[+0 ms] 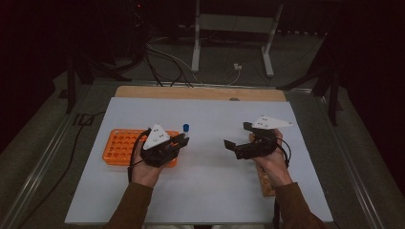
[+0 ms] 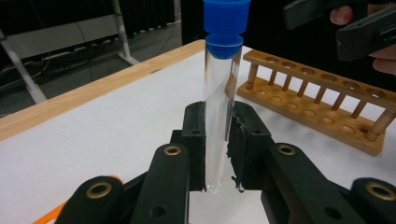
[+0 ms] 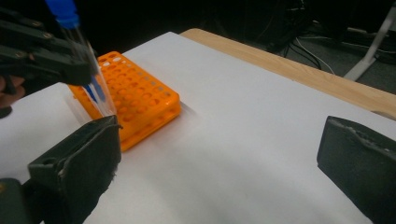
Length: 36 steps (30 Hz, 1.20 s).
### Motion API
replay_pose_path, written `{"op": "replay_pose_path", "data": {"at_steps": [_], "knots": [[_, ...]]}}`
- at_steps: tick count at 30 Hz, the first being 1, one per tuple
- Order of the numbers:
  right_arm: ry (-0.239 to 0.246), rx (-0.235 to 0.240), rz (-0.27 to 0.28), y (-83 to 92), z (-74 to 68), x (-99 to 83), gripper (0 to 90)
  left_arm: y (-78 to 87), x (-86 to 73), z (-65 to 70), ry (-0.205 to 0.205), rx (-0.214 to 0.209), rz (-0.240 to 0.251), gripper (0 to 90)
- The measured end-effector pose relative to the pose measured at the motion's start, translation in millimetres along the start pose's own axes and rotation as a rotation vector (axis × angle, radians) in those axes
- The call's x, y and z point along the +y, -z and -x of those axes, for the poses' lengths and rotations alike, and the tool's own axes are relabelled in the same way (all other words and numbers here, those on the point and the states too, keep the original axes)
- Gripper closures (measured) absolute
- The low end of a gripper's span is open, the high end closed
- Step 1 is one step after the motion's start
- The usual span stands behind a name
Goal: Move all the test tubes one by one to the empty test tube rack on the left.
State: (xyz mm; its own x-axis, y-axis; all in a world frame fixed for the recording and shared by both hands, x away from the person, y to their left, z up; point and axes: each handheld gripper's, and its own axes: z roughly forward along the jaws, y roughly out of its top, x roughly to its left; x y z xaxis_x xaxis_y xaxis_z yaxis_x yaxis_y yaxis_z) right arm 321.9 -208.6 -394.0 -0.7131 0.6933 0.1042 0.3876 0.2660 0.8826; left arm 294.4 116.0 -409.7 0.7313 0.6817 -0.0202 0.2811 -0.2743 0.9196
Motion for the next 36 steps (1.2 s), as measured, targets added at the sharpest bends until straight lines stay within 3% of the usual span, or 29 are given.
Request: {"op": "replay_pose_path", "data": {"at_steps": [22,36], "knots": [[-0.028,-0.03,0.004,12.8,14.8,-8.4,0.0,52.1,-10.6,-26.8,0.062,0.062,0.032,78.0],[-0.046,-0.059,0.01,23.8,24.6,-14.0,0.0,82.0,-18.6,-42.4,0.085,0.127,0.053,78.0]]}}
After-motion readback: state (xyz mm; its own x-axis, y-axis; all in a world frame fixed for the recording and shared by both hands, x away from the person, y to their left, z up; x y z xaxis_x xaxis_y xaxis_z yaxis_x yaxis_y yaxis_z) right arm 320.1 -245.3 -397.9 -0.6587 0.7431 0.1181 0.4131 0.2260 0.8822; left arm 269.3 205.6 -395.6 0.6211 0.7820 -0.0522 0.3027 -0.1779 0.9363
